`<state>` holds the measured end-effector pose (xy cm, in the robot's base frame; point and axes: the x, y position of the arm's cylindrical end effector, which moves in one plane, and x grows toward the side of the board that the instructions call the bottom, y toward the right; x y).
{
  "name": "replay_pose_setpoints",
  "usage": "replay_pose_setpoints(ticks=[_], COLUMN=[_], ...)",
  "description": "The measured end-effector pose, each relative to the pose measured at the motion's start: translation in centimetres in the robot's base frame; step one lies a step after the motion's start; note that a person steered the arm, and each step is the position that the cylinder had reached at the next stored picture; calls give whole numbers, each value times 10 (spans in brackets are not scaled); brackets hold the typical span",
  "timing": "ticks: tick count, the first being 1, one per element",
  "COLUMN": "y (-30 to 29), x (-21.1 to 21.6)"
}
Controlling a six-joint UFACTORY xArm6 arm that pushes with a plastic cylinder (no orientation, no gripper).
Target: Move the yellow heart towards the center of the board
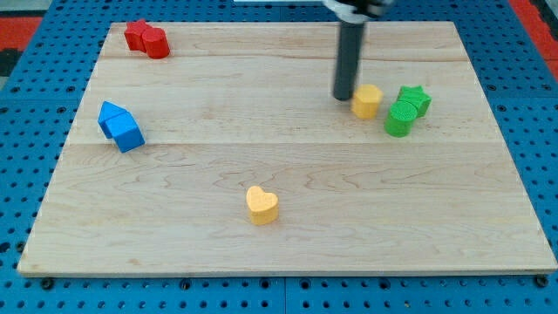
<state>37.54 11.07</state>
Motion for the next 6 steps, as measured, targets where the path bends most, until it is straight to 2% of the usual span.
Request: replay_pose_setpoints(ticks=[1,2,3,4,5,6], y=[-36,-118,-198,-220,-150,-110], x=[10,73,154,182,195,158])
